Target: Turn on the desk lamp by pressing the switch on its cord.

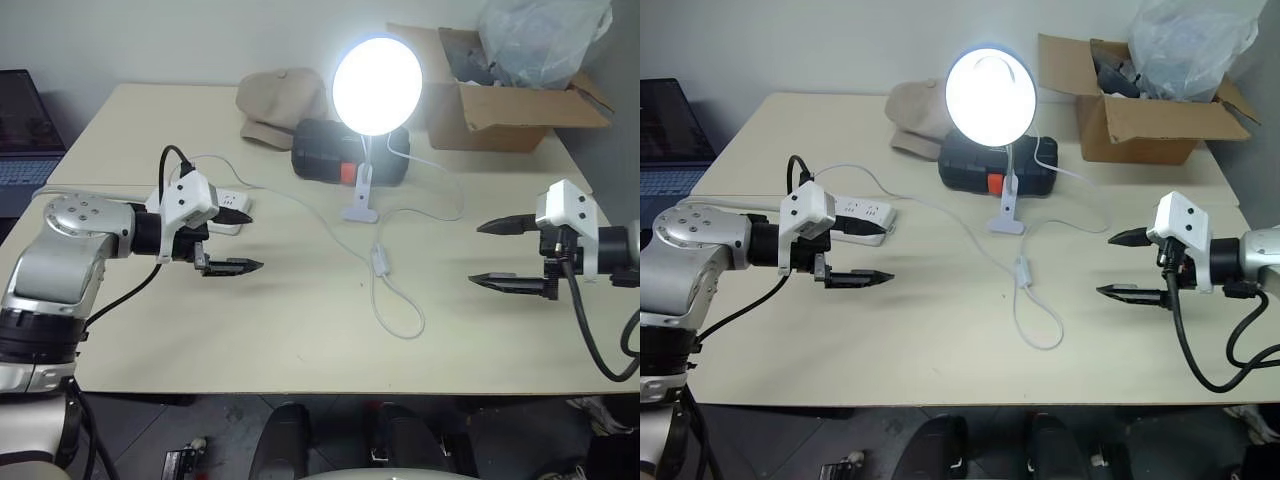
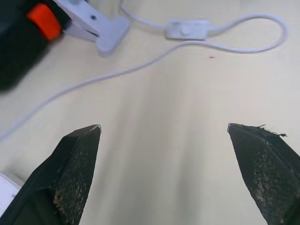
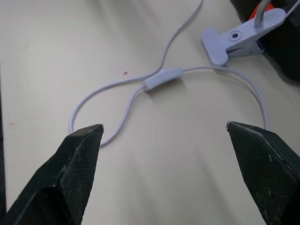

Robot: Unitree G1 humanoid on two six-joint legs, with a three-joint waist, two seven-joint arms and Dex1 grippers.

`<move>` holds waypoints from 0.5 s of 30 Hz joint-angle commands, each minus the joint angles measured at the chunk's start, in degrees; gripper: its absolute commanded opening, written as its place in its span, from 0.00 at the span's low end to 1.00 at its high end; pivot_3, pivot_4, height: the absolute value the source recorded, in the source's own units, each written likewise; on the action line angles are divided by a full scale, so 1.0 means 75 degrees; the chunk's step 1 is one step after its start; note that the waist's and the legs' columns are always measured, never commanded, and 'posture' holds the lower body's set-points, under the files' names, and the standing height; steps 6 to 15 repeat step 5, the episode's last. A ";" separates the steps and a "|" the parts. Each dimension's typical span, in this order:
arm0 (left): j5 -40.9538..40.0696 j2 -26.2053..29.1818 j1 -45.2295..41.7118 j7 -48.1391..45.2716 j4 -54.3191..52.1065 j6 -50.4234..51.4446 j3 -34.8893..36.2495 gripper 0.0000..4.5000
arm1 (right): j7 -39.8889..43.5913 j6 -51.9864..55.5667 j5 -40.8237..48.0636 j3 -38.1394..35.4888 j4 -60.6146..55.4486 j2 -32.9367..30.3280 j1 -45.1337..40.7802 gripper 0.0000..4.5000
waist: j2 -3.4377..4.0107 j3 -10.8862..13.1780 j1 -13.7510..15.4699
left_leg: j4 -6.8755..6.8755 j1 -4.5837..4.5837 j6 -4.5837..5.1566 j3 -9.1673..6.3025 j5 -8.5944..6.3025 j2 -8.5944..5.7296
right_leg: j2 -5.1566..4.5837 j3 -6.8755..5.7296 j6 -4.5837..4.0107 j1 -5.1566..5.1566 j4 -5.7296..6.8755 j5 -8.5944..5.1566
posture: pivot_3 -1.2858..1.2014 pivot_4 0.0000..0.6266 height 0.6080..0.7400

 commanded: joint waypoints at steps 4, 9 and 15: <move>-0.0521 0.0159 0.0396 0.0099 -0.0889 0.0609 0.0553 1.00 | 0.0499 -0.0087 -0.0166 -0.0485 0.0199 -0.0177 -0.0085 0.98 | 0.0000 0.0000 0.0003 | 0.0002 0.0015 0.0000 0.0006 0.0000 -0.0002 | -0.0004 0.0006 0.0000 0.0013 0.0000 0.0000 | 0.52 0.24 1.00; -0.0599 0.0152 0.0412 0.0108 -0.0930 0.0702 0.0583 1.00 | 0.0524 -0.0111 -0.0205 -0.0485 0.0211 -0.0166 -0.0095 0.98 | 0.0000 0.0000 0.0003 | 0.0001 0.0015 0.0000 0.0006 0.0000 -0.0002 | -0.0004 0.0006 0.0000 0.0012 -0.0001 0.0000 | 0.52 0.24 1.00; -0.0599 0.0152 0.0412 0.0108 -0.0930 0.0702 0.0583 1.00 | 0.0524 -0.0111 -0.0205 -0.0485 0.0211 -0.0166 -0.0095 0.98 | 0.0000 0.0000 0.0003 | 0.0001 0.0015 0.0000 0.0006 0.0000 -0.0002 | -0.0004 0.0006 0.0000 0.0012 -0.0001 0.0000 | 0.52 0.24 1.00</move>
